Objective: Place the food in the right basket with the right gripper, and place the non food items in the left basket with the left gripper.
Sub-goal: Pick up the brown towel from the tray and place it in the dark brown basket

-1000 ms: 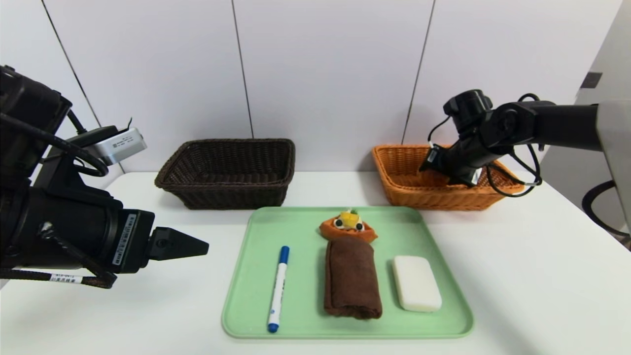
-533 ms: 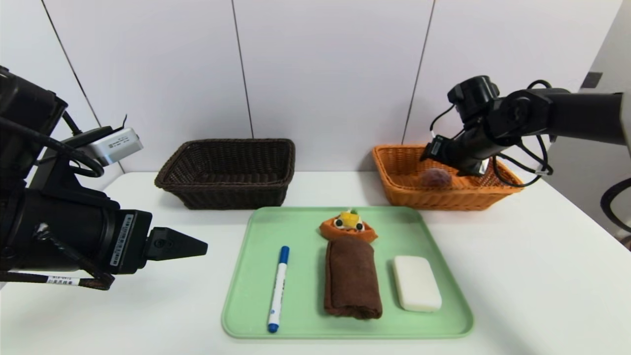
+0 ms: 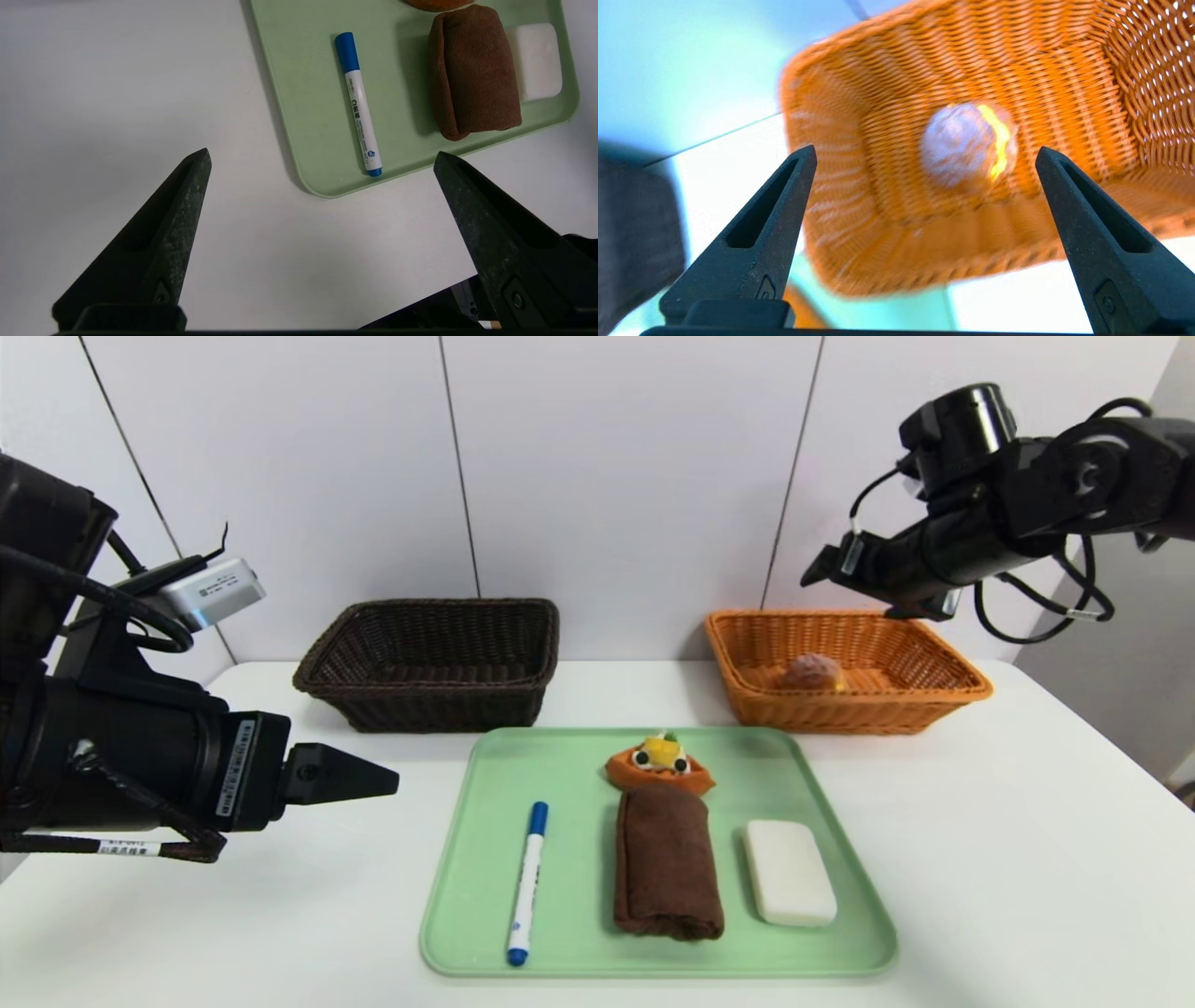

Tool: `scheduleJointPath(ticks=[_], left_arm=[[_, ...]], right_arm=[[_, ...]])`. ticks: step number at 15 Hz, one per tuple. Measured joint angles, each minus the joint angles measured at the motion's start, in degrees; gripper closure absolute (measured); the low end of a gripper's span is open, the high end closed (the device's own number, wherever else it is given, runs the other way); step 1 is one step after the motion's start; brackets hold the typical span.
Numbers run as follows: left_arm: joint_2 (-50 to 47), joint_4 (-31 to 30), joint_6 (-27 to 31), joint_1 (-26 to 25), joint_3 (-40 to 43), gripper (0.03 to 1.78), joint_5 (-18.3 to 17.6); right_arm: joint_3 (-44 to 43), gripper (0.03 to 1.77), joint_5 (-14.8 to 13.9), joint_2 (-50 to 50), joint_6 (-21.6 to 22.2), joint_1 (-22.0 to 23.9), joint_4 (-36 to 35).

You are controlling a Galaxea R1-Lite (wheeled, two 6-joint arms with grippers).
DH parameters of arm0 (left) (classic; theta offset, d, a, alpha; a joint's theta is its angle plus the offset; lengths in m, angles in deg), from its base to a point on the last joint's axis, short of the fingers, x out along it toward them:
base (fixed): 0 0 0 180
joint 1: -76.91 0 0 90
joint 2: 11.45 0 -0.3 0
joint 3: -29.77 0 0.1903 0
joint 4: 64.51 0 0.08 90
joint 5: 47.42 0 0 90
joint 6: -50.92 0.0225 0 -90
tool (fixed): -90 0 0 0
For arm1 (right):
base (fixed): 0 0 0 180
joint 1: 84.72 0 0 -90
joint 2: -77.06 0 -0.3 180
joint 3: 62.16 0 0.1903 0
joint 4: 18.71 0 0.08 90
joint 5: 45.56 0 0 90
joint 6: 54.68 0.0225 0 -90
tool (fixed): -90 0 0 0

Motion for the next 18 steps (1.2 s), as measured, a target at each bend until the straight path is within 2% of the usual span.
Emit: scheduleJointPath(ticks=[4, 7, 10, 14, 18], left_arm=[[-0.2, 0.18, -0.23, 0.0, -0.07, 0.12, -0.06], [-0.15, 0.51, -1.69, 1.67, -1.07, 0.12, -0.13], [0.4, 1.79, -4.58, 4.73, -2.78, 0.12, -0.05], [1.49, 2.52, -6.73, 7.88, -4.29, 0.12, 0.48], [7.55, 4.99, -15.77, 14.77, -12.23, 0.12, 6.49]], right_arm=[[-0.06, 0.14, -0.05, 7.61, 0.38, -4.85, 5.22], [-0.06, 0.12, -0.05, 12.3, 1.35, -9.53, 14.26], [-0.09, 0.11, 0.26, 14.38, 4.41, -13.35, 24.67], [-0.09, 0.11, 4.41, 14.77, 9.59, -14.53, 33.15], [0.61, 0.11, 5.16, 15.1, 11.24, -14.3, 36.86]])
